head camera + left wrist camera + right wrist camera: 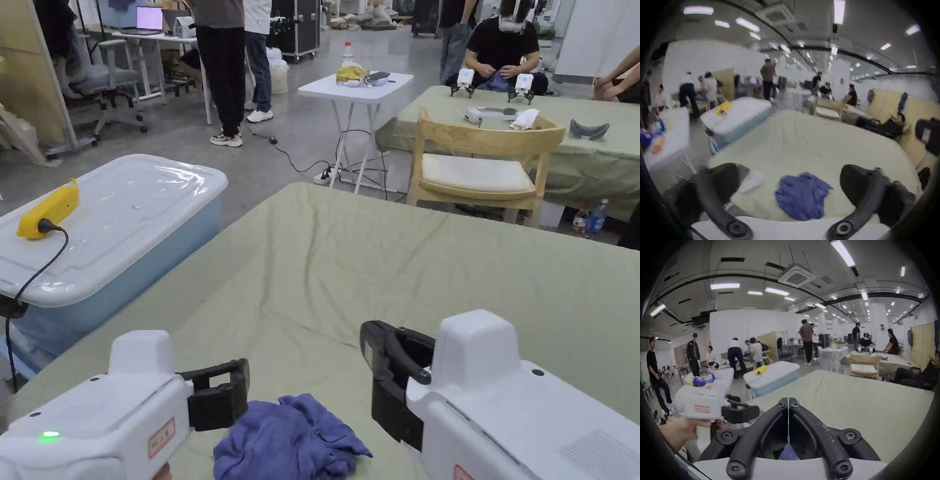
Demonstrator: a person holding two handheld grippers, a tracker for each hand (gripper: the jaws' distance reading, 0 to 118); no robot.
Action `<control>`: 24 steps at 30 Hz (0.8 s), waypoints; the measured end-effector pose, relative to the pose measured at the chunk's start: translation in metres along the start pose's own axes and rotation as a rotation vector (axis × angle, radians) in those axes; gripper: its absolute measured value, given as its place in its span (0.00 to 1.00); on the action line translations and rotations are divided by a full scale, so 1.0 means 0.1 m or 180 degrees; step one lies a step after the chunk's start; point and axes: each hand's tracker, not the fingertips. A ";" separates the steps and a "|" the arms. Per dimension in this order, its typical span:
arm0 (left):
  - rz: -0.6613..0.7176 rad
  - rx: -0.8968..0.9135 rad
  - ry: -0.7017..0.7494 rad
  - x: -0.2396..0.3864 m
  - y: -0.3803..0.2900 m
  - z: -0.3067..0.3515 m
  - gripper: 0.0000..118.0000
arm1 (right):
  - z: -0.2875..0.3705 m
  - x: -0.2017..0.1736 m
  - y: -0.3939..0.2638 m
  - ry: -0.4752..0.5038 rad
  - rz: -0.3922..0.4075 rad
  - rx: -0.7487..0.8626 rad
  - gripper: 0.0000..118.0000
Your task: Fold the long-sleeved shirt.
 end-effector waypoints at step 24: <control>-0.0310 -0.0421 -0.0582 1.17 0.26 -0.74 0.11 | 1.03 0.89 -0.39 -0.0828 -0.0650 -0.0128 0.03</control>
